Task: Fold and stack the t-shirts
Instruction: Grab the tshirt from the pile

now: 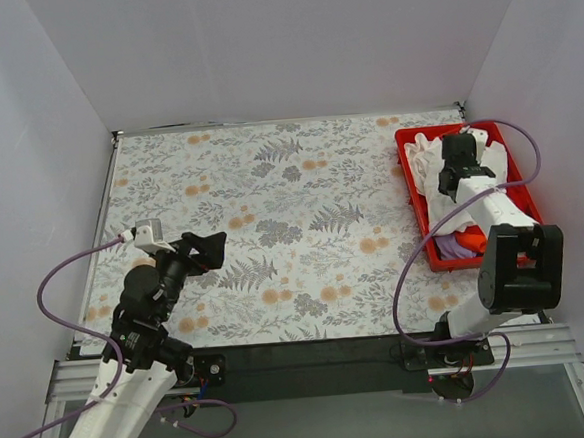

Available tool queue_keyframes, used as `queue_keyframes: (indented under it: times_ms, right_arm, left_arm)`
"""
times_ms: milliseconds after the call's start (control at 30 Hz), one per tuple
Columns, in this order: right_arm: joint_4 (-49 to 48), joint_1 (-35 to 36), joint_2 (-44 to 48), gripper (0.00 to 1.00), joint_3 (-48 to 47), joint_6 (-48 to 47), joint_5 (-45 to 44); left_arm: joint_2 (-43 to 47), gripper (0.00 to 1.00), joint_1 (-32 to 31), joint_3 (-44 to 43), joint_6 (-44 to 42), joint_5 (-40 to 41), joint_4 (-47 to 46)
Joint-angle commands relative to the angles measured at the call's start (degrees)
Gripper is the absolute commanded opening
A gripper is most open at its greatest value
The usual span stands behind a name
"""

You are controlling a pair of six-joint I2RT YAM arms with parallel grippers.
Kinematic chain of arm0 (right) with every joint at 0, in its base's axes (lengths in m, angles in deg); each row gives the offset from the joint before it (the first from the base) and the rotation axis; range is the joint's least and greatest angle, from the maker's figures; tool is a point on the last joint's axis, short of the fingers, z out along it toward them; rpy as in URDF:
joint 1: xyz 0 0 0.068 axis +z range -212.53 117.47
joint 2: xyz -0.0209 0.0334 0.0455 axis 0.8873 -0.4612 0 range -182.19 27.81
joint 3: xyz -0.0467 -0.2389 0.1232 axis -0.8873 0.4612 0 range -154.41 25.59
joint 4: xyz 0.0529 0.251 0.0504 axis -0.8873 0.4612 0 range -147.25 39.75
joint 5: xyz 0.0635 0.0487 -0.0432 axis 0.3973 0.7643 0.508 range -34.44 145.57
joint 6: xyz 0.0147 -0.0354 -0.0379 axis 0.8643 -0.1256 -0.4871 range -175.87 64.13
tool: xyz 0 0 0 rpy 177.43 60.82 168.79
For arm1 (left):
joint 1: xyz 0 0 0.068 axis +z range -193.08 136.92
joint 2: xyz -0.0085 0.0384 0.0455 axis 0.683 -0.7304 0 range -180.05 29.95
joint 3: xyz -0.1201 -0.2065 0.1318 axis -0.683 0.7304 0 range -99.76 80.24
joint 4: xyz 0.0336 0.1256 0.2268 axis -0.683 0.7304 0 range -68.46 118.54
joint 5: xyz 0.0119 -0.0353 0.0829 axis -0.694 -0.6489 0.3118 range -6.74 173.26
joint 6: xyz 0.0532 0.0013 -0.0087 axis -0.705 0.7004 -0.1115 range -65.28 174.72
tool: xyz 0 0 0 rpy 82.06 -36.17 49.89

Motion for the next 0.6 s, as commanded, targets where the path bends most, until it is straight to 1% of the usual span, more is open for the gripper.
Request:
queue_keyframes:
  times_ms: [0, 33, 67, 133, 200, 233, 267, 333, 400, 467, 500, 533, 567]
  right_arm:
    - [-1.31, -0.18, 5.03, 0.08, -2.04, -2.11, 0.36]
    - [-0.79, -0.18, 6.86, 0.03, -2.3, -2.73, 0.71]
    - [0.35, -0.18, 7.84, 0.01, -2.57, -3.17, 1.5]
    - [1.85, -0.09, 10.9, 0.01, -4.05, -4.3, 2.64]
    - [3.95, 0.09, 12.85, 0.01, -5.29, -5.1, 5.8]
    - [5.27, 0.26, 14.25, 0.01, -6.6, -5.19, 7.46]
    - [6.24, 0.52, 14.79, 0.01, -9.4, -5.45, 11.31]
    - [9.23, 2.19, 15.06, 0.01, -12.84, -5.81, 12.66]
    - [10.64, 8.49, 14.53, 0.01, -17.76, -6.95, 11.79]
    - [11.78, 12.46, 12.87, 0.01, -21.27, -7.65, 10.22]
    - [11.79, 16.83, 12.08, 0.01, -24.6, -7.91, 9.94]
    - [11.79, 19.22, 9.98, 0.01, -26.8, -8.0, 9.51]
    - [11.87, 23.86, 8.65, 0.01, -28.83, -8.18, 8.98]
  left_arm:
    - [-1.09, 0.93, -0.12, -0.85, 0.08, 0.73, 0.44]
    - [-1.62, 0.93, -0.21, -0.85, 0.08, 0.64, 0.36]
    - [-1.88, 0.92, -0.12, -0.85, -0.01, 0.55, 0.35]
    - [-2.76, 0.92, -0.12, -0.86, 0.08, 0.29, 0.18]
    - [-3.29, 0.92, -0.12, -0.85, -0.01, 0.29, 0.09]
    - [-3.47, 0.92, -0.21, -0.94, -0.01, 0.38, 0.18]
    - [-3.99, 0.92, -0.12, -0.86, -0.01, 0.47, 0.18]
    - [-4.43, 0.92, -0.12, -1.03, -0.01, 0.38, 0.09]
    - [-5.31, 0.92, -0.21, -1.03, -0.1, 0.38, 0.09]
    - [-5.84, 0.92, -0.21, -1.21, -0.27, 0.12, 0.18]
    - [-6.36, 0.92, -0.21, -1.29, -0.36, 0.03, 0.18]
    - [-6.72, 0.92, -0.12, -1.64, -0.36, -0.06, 0.44]
    - [-7.07, 0.92, -0.12, -1.82, -0.45, -0.15, 0.7]
